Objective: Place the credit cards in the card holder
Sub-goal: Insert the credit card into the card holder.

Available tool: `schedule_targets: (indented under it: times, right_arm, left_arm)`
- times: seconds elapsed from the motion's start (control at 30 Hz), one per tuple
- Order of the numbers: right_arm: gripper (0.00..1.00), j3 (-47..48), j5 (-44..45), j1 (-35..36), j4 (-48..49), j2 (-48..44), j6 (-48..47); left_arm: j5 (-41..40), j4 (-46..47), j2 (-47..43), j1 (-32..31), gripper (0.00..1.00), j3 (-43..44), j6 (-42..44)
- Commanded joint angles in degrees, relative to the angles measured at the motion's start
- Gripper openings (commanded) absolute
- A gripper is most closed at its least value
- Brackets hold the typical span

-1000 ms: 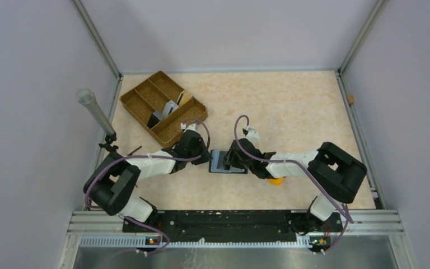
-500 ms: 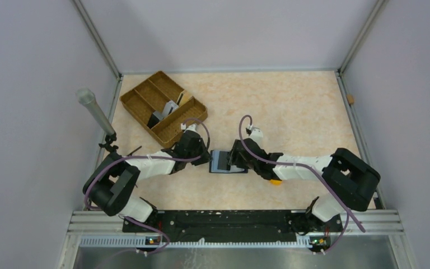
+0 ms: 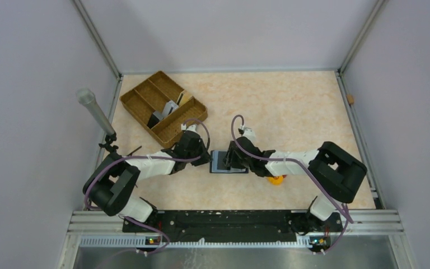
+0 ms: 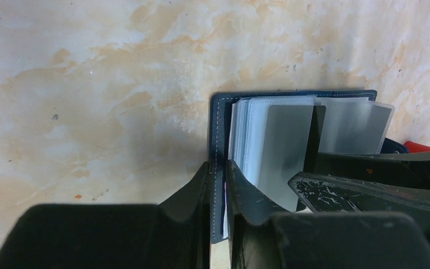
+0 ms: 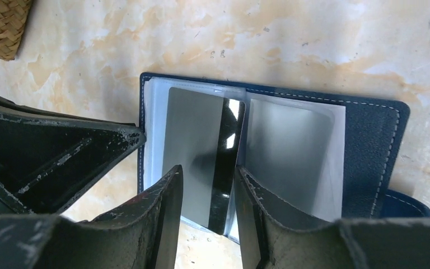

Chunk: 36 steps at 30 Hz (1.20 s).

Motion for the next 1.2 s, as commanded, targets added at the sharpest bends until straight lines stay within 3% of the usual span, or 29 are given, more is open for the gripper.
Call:
schedule_targets:
  times: [0.0,0.23,0.53,0.63,0.9,1.17]
  right_arm:
    - [0.38,4.5,-0.8,1.2,-0.1,2.4,-2.4]
    - [0.41,8.7,-0.5,3.1,-1.9,5.7,-3.6]
    - [0.10,6.7,1.4,3.0,-4.5,5.2,-1.8]
    - [0.00,3.7,-0.5,1.8,-2.4,4.2,-0.7]
    - [0.00,-9.1,-11.4,-4.8,15.1,-2.7,2.6]
    - [0.00,-17.4,-20.9,-9.7,26.5,-14.7,4.7]
  left_arm:
    - [1.3,-2.4,0.4,-0.5,0.17,-1.8,0.1]
    - [1.8,-1.2,0.0,-0.5,0.16,-2.1,0.0]
    - [-0.8,-2.6,-4.0,-0.4,0.17,-3.0,1.0]
    - [-1.9,-4.7,-6.4,-0.4,0.22,-3.0,1.6]
    - [-2.9,-9.9,-15.5,-0.3,0.46,-3.1,2.3]
    - [6.1,-7.1,-26.1,0.6,0.60,-4.5,1.1]
